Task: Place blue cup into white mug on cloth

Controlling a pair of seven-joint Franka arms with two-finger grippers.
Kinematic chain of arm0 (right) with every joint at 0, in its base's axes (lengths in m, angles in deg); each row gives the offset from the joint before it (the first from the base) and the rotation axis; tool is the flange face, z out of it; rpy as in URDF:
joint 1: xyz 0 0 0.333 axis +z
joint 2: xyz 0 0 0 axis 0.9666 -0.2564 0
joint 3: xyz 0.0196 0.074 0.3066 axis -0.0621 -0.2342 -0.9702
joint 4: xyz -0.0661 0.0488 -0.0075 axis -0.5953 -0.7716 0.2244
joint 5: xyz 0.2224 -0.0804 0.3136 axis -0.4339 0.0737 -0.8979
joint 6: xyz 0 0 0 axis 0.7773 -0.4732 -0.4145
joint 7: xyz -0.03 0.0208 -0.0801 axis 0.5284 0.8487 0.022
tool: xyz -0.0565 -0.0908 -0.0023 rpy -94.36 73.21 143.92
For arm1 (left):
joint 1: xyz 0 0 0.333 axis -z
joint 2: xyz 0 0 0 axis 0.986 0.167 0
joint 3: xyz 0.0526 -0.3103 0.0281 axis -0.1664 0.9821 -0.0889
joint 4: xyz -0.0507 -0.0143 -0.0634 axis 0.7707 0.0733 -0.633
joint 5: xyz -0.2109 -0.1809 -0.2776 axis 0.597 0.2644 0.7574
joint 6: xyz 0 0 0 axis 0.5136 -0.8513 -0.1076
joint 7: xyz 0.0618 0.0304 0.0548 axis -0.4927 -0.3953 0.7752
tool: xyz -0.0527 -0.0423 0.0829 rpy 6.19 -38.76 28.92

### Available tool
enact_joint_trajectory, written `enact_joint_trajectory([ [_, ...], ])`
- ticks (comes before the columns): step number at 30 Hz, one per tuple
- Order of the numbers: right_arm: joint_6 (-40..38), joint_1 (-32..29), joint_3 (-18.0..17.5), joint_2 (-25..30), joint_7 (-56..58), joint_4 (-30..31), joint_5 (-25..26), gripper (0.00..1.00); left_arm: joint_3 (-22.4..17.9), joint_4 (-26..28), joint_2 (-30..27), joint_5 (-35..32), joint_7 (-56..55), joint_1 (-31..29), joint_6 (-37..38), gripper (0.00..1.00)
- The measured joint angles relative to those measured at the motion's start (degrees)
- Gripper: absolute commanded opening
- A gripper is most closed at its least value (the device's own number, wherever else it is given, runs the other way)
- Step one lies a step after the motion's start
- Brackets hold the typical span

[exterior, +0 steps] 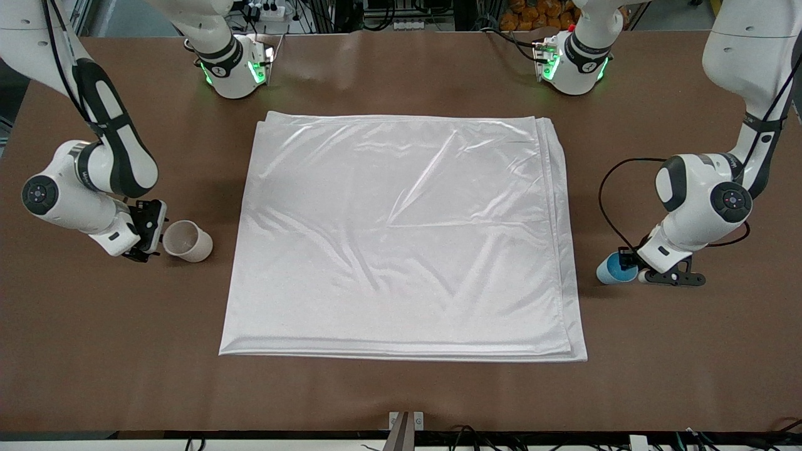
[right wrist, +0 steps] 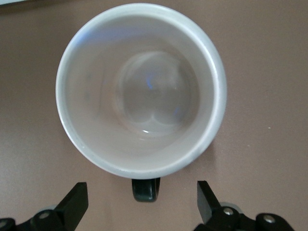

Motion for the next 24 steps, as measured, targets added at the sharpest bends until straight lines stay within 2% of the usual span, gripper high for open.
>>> enact_joint_trajectory([
  [10,1.1,0.0,0.0,-0.5,0.0,0.6,0.0,1.0,0.6,-0.5,0.0,0.0,0.0,0.3,0.0,0.0],
  [12,1.1,0.0,0.0,-0.5,0.0,0.7,0.0,0.95,0.6,-0.5,0.1,0.0,0.0,0.3,-0.1,0.0],
  [17,1.2,0.0,0.0,-0.5,0.0,0.7,0.0,0.62,0.6,-0.7,0.0,0.0,1.0,0.4,-0.2,0.0],
  [19,1.2,0.0,0.0,-0.5,0.0,0.7,0.0,0.42,0.7,-0.9,0.0,0.0,1.7,0.3,-0.3,0.0],
  [22,1.3,0.0,-0.1,-0.5,0.0,0.7,0.0,0.19,1.3,-1.4,-0.6,0.0,2.4,0.2,-0.4,0.0],
  [24,1.3,0.0,-0.1,-0.5,0.0,0.7,0.0,0.09,1.7,-1.7,-1.2,0.0,2.6,0.2,-0.4,0.0],
])
